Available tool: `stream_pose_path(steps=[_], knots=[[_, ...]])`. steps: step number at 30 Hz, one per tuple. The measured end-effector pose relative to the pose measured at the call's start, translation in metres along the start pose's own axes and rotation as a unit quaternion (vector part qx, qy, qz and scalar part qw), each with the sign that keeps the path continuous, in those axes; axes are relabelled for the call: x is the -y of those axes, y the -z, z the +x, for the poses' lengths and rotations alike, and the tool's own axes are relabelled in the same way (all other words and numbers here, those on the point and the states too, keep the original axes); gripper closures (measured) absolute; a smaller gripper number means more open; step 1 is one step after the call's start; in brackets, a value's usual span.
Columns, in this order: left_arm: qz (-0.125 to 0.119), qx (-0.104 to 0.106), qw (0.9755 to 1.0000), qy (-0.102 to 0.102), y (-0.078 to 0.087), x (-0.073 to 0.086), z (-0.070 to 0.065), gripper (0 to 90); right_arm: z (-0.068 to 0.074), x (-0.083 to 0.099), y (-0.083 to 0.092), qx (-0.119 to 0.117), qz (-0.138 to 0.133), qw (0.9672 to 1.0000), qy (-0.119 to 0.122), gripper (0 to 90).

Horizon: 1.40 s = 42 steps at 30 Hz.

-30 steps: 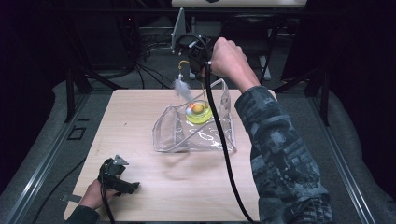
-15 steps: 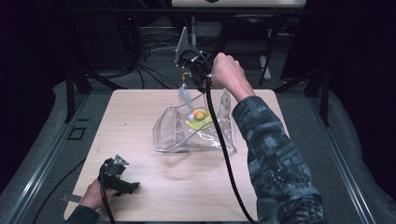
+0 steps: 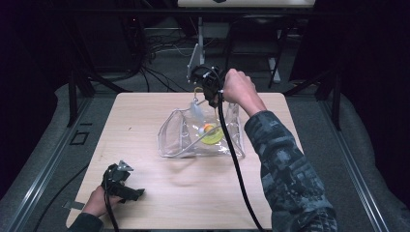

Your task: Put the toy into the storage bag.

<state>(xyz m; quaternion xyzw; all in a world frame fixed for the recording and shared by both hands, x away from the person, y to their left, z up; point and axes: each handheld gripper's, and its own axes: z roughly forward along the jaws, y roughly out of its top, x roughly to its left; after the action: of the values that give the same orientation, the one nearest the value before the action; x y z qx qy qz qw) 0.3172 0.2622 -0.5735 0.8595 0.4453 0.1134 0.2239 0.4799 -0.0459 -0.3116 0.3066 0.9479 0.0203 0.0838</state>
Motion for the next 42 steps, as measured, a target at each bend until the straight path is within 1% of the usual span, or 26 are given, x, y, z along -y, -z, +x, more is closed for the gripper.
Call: stream_pose_path(steps=[10, 16, 24, 26, 33, 37, 42], knots=[[0.001, 0.000, 1.0000, -0.001, 0.000, 0.000, 0.000, 0.0, 0.003, 0.011, -0.017, -0.001, 0.003, 1.0000, -0.002, 87.6], [0.001, 0.000, 1.0000, -0.001, 0.000, 0.000, 0.000, 0.0, 0.002, 0.016, -0.029, -0.004, 0.012, 0.9999, -0.006, 87.6], [0.000, 0.000, 1.0000, -0.001, 0.000, 0.000, 0.000, 0.0, 0.001, 0.022, -0.039, -0.008, 0.018, 0.9997, -0.013, 87.5], [0.001, 0.000, 1.0000, -0.001, 0.000, 0.000, 0.000, 0.0, 0.000, 0.023, -0.040, -0.011, 0.015, 0.9997, -0.014, 87.5], [0.001, 0.000, 1.0000, -0.001, 0.000, 0.000, 0.000, 0.0, 0.001, 0.022, -0.040, -0.009, 0.022, 0.9996, -0.013, 87.4], [0.001, 0.000, 1.0000, -0.001, 0.000, 0.000, 0.000, 0.0, 0.001, 0.021, -0.040, -0.007, 0.036, 0.9993, -0.011, 87.1], [0.001, 0.000, 1.0000, -0.001, 0.000, 0.000, 0.000, 0.0, 0.001, 0.020, -0.041, -0.008, 0.042, 0.9990, -0.011, 86.9]])
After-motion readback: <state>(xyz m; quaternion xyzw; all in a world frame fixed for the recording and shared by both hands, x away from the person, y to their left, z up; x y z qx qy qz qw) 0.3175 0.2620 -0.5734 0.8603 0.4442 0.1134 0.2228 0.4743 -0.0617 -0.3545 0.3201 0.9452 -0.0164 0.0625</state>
